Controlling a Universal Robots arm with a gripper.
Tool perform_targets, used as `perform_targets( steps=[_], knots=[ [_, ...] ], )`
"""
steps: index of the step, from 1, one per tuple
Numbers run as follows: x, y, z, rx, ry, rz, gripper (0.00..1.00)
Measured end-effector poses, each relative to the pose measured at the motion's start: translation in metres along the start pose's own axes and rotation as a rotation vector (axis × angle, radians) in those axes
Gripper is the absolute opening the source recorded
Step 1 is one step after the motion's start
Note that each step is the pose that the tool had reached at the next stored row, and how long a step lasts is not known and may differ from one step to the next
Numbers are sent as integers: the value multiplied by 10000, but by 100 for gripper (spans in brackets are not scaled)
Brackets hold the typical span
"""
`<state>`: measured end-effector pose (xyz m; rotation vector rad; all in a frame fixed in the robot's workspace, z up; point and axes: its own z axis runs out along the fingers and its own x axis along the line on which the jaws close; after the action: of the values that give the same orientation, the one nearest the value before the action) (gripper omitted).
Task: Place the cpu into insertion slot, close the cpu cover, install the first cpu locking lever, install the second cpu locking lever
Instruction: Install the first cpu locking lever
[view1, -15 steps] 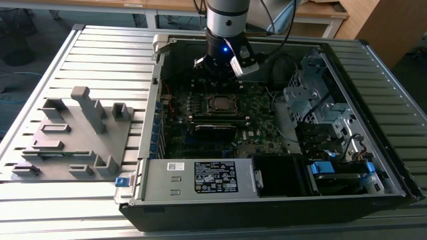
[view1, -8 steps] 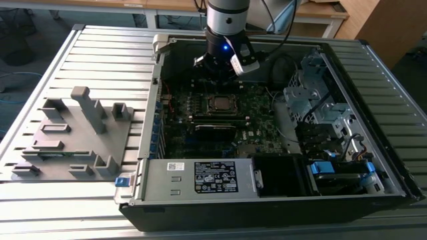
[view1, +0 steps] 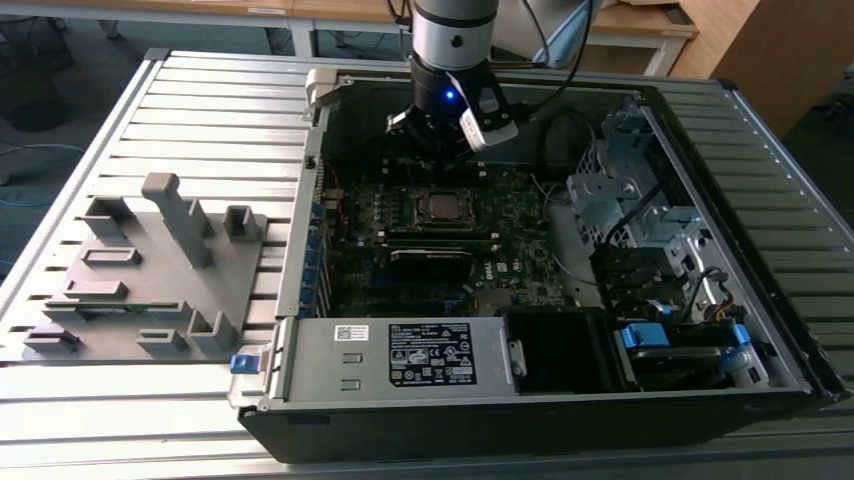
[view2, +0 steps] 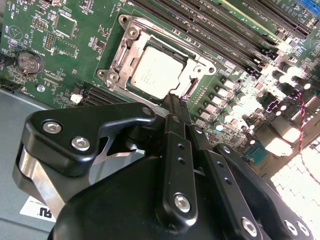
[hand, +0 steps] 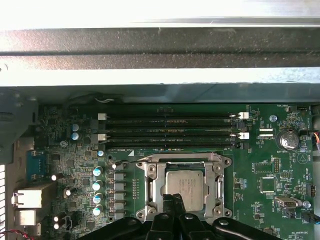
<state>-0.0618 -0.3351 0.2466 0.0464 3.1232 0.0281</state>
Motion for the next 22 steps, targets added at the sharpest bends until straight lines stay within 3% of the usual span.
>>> perform_targets(
  steps=[7, 16, 22],
  knots=[
    [3, 0, 0, 0, 0, 1, 10],
    [95, -3, 3, 0, 0, 1, 10],
    [97, -3, 2, 1, 0, 0, 10]
  ],
)
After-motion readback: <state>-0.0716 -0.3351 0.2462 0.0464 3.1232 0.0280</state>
